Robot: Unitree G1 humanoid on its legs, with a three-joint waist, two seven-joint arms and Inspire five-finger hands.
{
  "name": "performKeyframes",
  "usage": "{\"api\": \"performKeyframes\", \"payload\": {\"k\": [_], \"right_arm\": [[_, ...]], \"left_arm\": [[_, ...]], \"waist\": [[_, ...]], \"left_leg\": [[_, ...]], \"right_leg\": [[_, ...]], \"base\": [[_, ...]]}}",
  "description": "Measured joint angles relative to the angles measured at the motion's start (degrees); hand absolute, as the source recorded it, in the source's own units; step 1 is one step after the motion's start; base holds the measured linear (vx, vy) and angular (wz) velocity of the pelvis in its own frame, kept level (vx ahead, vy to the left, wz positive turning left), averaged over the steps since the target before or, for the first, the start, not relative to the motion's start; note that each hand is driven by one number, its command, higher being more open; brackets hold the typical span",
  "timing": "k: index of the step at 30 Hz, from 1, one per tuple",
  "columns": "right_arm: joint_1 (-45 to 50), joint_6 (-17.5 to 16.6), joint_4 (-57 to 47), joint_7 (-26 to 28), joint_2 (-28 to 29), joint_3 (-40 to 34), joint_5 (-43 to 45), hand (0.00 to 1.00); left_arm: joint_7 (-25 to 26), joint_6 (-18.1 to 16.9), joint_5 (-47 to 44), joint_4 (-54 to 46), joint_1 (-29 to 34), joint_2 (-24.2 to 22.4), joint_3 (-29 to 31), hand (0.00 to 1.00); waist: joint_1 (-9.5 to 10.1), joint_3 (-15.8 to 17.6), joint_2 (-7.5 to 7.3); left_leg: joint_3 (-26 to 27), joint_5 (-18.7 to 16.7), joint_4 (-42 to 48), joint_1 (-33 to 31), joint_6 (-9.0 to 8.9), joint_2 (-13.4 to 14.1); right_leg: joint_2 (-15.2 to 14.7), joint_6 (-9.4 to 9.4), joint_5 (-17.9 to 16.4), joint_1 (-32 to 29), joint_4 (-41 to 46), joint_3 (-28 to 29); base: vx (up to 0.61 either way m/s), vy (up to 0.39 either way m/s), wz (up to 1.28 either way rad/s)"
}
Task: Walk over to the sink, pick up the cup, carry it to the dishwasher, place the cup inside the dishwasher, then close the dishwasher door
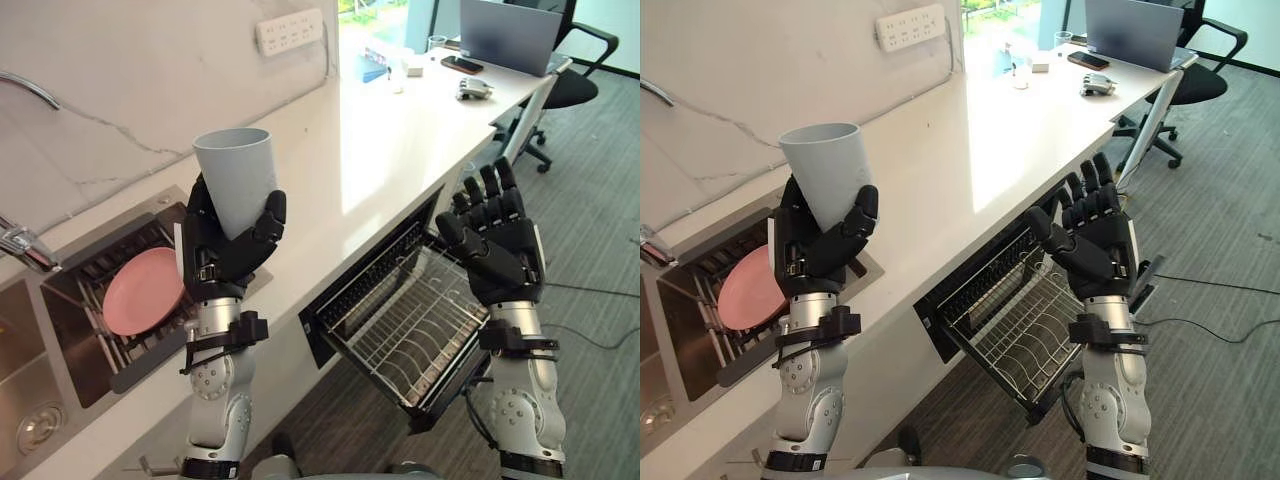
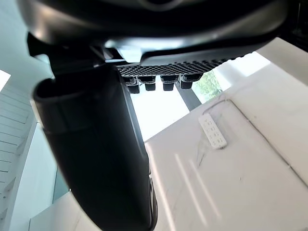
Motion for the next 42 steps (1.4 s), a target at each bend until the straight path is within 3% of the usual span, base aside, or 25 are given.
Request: {"api": "performKeyframes", "payload": {"k": [6, 8, 13, 22, 27, 42], "right_arm": [[-0.32, 12.31, -0.17, 8.85, -0.23, 7.02, 8.56, 1.00], [-0.32, 13.65, -0.12, 9.82, -0.38, 8.00, 8.54, 1.00], [-0.64, 12.89, 0.84, 9.83, -2.13, 9.03, 7.88, 1.00], [-2.00, 10.47, 1.77, 5.59, -2.77, 9.51, 7.72, 1.00], [-3.18, 8.85, 2.03, 5.51, -2.84, 10.61, 7.89, 1.00], [-7.82, 8.93, 4.58, 4.23, -3.25, 17.00, 8.53, 1.00]], "left_arm": [[0.42, 0.11, 8.77, 0.15, -2.01, 1.64, -3.88, 0.00], [2.34, 0.04, 12.18, 0.44, -2.97, 2.14, -3.86, 0.00], [8.60, -0.76, 27.27, 2.99, -4.03, 2.65, -3.91, 0.00], [16.91, -0.58, 41.67, 5.23, -4.72, 3.71, -6.37, 0.00], [17.95, -0.58, 43.73, 5.23, -4.75, 4.37, -7.83, 0.00], [17.62, -0.64, 45.53, 5.51, -5.78, 4.79, -14.46, 0.00]], "waist": [[-0.05, -0.10, -0.02], [-0.09, -0.15, -0.07], [-0.17, -2.01, -0.38], [-0.14, -3.22, -0.88], [-0.14, -3.55, -1.20], [0.37, -4.26, -2.24]], "left_leg": [[0.29, 0.64, -2.93, 0.67, 0.70, -2.27], [0.36, 0.64, -3.24, 0.95, 0.71, -2.52], [0.51, 0.63, -4.17, 1.57, 0.73, -3.03], [-0.01, 0.64, -4.18, 1.45, 0.81, -3.50], [-0.58, 0.83, -4.19, 1.44, 1.08, -3.73], [-2.23, 1.37, -4.21, 0.47, 1.75, -4.28]], "right_leg": [[-1.50, 1.61, 1.01, -0.01, -1.70, 0.01], [-1.66, 1.85, 1.18, 0.27, -2.05, 0.01], [-1.79, 2.30, 1.61, 0.95, -3.33, -0.03], [-1.95, 2.54, 2.32, 1.73, -4.48, -0.62], [-2.08, 2.66, 2.40, 2.07, -4.48, -1.23], [-2.15, 2.81, 3.03, 2.46, -5.35, -2.91]], "base": [[0.04, 0.047, 0.02], [0.02, 0.009, -0.01], [0.03, 0.002, 0.00], [-0.01, -0.001, 0.03], [-0.02, -0.004, 0.06], [-0.01, -0.003, 0.05]]}}
